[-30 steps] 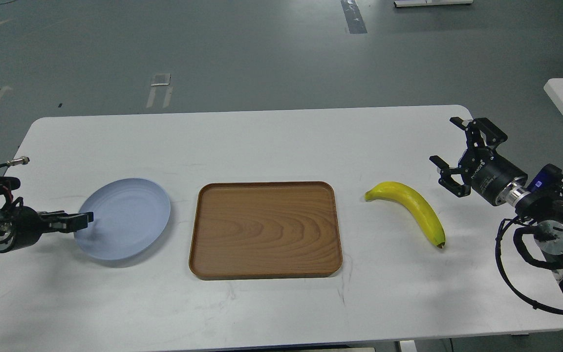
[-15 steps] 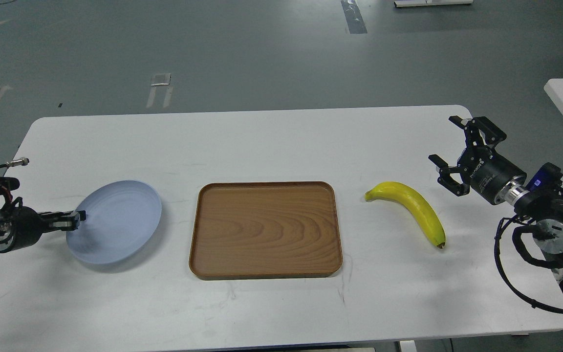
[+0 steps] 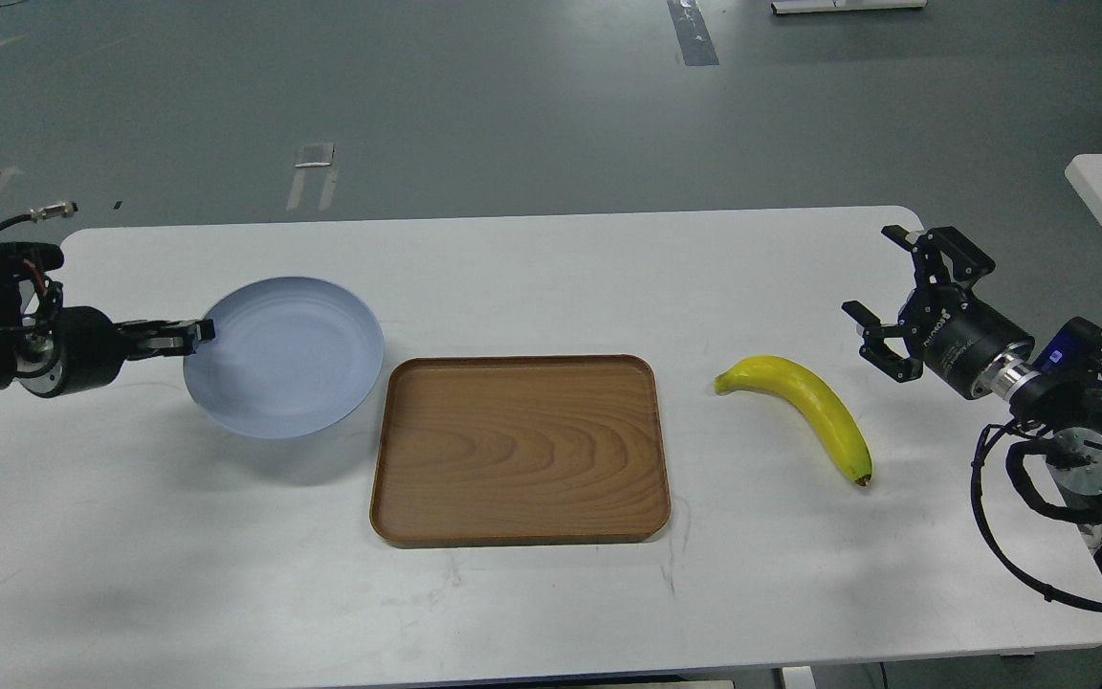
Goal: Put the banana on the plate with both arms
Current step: 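Carry the plate with the left gripper and lower it onto the wooden tray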
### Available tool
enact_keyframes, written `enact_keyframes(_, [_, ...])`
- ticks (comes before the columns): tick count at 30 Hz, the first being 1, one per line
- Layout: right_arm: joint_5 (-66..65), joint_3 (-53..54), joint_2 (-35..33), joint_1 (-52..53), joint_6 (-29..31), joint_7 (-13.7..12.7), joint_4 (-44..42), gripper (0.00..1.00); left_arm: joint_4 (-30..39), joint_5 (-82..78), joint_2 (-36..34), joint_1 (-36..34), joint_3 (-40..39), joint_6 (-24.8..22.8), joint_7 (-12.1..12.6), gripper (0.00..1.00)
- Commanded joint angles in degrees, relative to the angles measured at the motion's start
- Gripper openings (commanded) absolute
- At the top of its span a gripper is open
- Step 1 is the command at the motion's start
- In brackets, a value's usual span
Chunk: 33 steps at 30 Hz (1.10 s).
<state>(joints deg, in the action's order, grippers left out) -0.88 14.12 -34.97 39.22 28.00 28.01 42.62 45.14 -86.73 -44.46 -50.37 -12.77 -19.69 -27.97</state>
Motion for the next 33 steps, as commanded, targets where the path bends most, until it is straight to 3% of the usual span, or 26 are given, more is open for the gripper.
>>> enact_keyframes(1, [0.0,-0.1,0.0,0.1,0.0,0.0,0.0,1.0,5.6,0.4,1.2,-4.7,0.0,-2.3,0.0,0.0])
enact_keyframes(7, [0.0,-0.1,-0.1,0.1,0.0,0.0,0.0,1.0,10.2,-0.3,9.1,-9.8,1.3,-3.6,0.0,0.0])
enact_keyframes(13, [0.0,0.0,-0.2,0.0,0.0,0.0,-0.3,1.0,8.5,-0.9,19.2,-14.7,10.3,-3.8,0.7,0.0])
enact_keyframes(21, [0.0,0.0,-1.9,0.0,0.0,0.0,-0.2,1.0,-4.1,-0.9,31.3,-15.0,16.0,-3.7,1.2,0.0])
enact_keyframes(33, [0.0,0.0,-2.6,-0.1,0.0,0.0,-0.1,1.0,-12.0,-0.6,36.7,-13.6,18.7,-3.2,1.1,0.0])
